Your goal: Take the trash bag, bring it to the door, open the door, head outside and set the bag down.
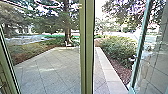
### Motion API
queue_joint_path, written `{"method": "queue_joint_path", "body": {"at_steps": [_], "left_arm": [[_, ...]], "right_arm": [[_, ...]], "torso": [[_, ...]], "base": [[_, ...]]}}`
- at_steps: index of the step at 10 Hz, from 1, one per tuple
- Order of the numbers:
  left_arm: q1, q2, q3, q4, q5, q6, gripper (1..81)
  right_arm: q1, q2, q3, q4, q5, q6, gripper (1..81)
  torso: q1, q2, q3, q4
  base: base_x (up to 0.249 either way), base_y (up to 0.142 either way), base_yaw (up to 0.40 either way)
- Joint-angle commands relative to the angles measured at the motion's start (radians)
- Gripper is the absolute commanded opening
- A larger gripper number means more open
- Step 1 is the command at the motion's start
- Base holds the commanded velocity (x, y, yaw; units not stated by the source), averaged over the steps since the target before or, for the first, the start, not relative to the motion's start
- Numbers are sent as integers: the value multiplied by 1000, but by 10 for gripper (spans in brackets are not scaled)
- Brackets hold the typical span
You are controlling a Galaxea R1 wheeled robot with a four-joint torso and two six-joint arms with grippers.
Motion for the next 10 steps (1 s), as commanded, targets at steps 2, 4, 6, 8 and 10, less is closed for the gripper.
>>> {"method": "queue_joint_path", "body": {"at_steps": [2,4,6,8,10], "left_arm": [[-59,-2,0,6,49,6,10],[-59,-2,-2,6,49,6,10],[-59,-2,0,6,49,6,10],[-60,-2,0,7,50,6,10],[-59,-1,-2,10,50,8,10]], "right_arm": [[61,15,0,-9,-55,-5,811],[62,26,-3,-15,-56,-5,811],[62,38,-10,-28,-56,-4,811],[61,44,-15,-31,-56,-5,811],[58,44,-24,-29,-56,-4,811]], "torso": [[0,0,0,0],[0,0,0,0],[0,0,0,0],[0,0,0,0],[0,0,0,0]], "base": [[0,0,-194],[0,0,-102],[0,0,0],[0,0,0],[0,0,0]]}}
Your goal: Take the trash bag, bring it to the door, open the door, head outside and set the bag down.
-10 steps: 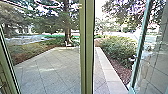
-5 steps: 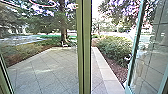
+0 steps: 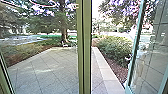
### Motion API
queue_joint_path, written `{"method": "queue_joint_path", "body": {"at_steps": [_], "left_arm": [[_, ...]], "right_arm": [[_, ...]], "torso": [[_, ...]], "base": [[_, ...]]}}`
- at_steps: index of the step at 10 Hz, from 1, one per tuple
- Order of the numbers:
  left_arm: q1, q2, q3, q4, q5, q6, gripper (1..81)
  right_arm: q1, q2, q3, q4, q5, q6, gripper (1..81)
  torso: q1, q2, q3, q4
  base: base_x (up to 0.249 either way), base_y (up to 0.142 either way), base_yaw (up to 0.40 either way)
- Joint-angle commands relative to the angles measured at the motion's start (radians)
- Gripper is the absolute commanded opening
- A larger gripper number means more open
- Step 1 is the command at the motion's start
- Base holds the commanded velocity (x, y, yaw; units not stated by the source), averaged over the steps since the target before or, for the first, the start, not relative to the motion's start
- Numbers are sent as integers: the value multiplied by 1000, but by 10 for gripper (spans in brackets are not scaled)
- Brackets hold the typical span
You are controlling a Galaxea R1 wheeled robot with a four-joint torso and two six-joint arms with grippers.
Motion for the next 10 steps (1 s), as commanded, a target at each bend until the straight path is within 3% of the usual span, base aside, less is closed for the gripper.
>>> {"method": "queue_joint_path", "body": {"at_steps": [1,4,10], "left_arm": [[-57,1,-2,10,50,8,10],[-57,2,0,18,50,8,10],[-57,4,0,18,50,9,10]], "right_arm": [[57,14,3,-9,-56,-5,811],[59,15,3,-9,-55,-5,811],[56,17,3,-9,-55,-5,811]], "torso": [[0,0,0,0],[0,0,0,0],[0,-1,0,0]], "base": [[0,0,0],[0,0,0],[0,-92,0]]}}
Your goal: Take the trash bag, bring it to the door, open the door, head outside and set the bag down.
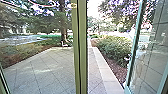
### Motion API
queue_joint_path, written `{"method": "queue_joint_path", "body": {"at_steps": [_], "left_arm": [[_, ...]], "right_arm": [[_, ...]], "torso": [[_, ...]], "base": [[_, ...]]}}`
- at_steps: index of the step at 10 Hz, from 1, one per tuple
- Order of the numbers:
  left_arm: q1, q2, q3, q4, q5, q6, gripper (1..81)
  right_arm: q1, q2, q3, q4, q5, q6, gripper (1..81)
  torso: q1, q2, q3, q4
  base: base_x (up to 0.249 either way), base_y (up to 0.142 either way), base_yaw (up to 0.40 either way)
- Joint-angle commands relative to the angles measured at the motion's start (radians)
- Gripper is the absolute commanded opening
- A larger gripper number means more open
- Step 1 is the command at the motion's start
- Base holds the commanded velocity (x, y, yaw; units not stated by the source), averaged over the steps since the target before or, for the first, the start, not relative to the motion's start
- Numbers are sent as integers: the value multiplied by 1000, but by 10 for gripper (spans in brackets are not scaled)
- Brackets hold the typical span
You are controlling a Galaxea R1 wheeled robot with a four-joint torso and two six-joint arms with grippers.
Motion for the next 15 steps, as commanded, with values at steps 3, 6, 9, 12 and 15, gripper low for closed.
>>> {"method": "queue_joint_path", "body": {"at_steps": [3,6,9,12,15], "left_arm": [[-59,3,5,10,50,7,10],[-59,2,5,16,50,7,10],[-59,3,5,15,50,5,10],[-59,6,5,15,50,5,10],[-59,6,5,15,49,5,10]], "right_arm": [[50,16,7,-8,-60,-4,811],[45,16,-14,-10,-60,-6,811],[39,28,-14,-23,-60,-4,811],[39,27,-17,-27,-60,-4,811],[32,27,-20,-27,-58,-4,811]], "torso": [[-1,0,0,0],[0,0,0,0],[-1,0,0,0],[-1,0,0,0],[-1,0,0,0]], "base": [[0,-94,0],[0,-93,0],[0,-92,0],[0,-92,0],[0,-92,0]]}}
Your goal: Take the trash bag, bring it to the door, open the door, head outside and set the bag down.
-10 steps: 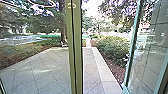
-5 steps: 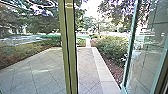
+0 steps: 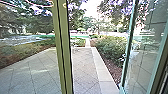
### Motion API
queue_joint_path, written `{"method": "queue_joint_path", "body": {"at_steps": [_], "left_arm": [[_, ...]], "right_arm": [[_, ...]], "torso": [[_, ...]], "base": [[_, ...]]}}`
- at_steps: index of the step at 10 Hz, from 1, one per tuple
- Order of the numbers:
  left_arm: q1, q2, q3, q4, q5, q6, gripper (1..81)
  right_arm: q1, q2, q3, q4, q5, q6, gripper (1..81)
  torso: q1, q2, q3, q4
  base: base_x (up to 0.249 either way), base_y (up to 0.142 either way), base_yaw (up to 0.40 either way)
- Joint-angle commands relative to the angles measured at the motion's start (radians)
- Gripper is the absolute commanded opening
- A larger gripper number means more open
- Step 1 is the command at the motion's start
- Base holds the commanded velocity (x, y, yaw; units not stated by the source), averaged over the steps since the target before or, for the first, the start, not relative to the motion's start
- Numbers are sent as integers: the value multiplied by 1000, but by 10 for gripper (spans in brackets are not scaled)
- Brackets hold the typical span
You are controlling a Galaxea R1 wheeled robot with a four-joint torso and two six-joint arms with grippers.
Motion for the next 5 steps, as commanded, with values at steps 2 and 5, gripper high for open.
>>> {"method": "queue_joint_path", "body": {"at_steps": [2,5], "left_arm": [[-59,2,1,9,48,5,10],[-56,5,1,11,48,6,10]], "right_arm": [[37,13,-6,-11,-54,-5,811],[29,13,-16,-11,-54,-5,811]], "torso": [[0,0,0,0],[0,0,0,0]], "base": [[0,-92,0],[0,-93,0]]}}
